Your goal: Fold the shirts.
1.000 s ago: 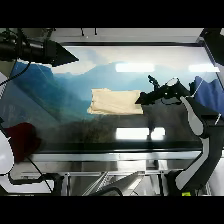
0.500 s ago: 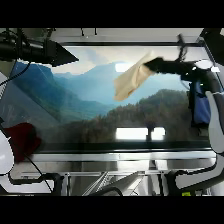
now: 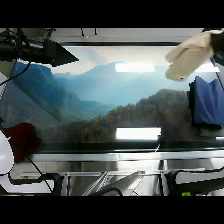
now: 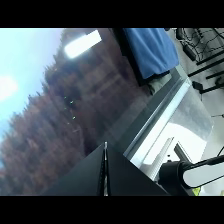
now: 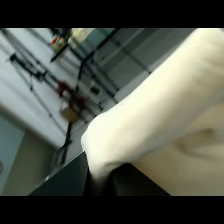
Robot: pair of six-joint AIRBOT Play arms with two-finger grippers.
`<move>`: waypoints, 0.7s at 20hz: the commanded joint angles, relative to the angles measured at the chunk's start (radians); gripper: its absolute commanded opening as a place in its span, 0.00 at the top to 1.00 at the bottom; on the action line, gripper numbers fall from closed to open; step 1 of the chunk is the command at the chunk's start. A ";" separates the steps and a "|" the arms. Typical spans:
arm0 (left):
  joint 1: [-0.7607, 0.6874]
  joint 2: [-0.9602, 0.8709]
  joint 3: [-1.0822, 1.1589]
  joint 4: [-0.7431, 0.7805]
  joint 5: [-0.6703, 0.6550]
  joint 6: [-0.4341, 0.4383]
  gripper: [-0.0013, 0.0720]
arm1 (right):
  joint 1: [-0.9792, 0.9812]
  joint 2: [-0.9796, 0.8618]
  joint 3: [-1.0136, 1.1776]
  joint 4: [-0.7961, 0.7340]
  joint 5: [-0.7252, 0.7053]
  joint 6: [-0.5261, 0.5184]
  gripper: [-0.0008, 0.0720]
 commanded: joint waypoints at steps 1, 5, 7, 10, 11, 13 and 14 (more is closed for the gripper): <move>0.000 0.000 0.000 0.001 0.004 0.001 0.97 | -0.169 -0.077 0.098 -0.002 0.068 0.069 0.96; 0.001 0.000 0.000 0.000 0.051 0.001 0.96 | -0.254 -0.183 0.288 -0.107 0.312 0.169 0.96; 0.001 -0.003 0.000 0.000 0.053 0.001 0.96 | -0.259 -0.185 0.332 -0.097 0.331 0.169 0.96; 0.000 -0.021 0.000 0.000 0.039 0.000 0.96 | -0.252 -0.185 0.367 0.062 0.384 0.113 0.96; 0.000 -0.031 0.000 -0.001 0.026 0.000 0.96 | -0.250 -0.185 0.367 0.089 0.409 0.088 0.96; -0.005 -0.052 0.000 0.000 0.002 0.000 0.96 | -0.242 -0.190 0.367 0.035 0.406 0.085 0.96; -0.010 -0.063 0.000 0.000 -0.002 0.000 0.97 | -0.236 -0.198 0.367 -0.005 0.378 0.085 0.96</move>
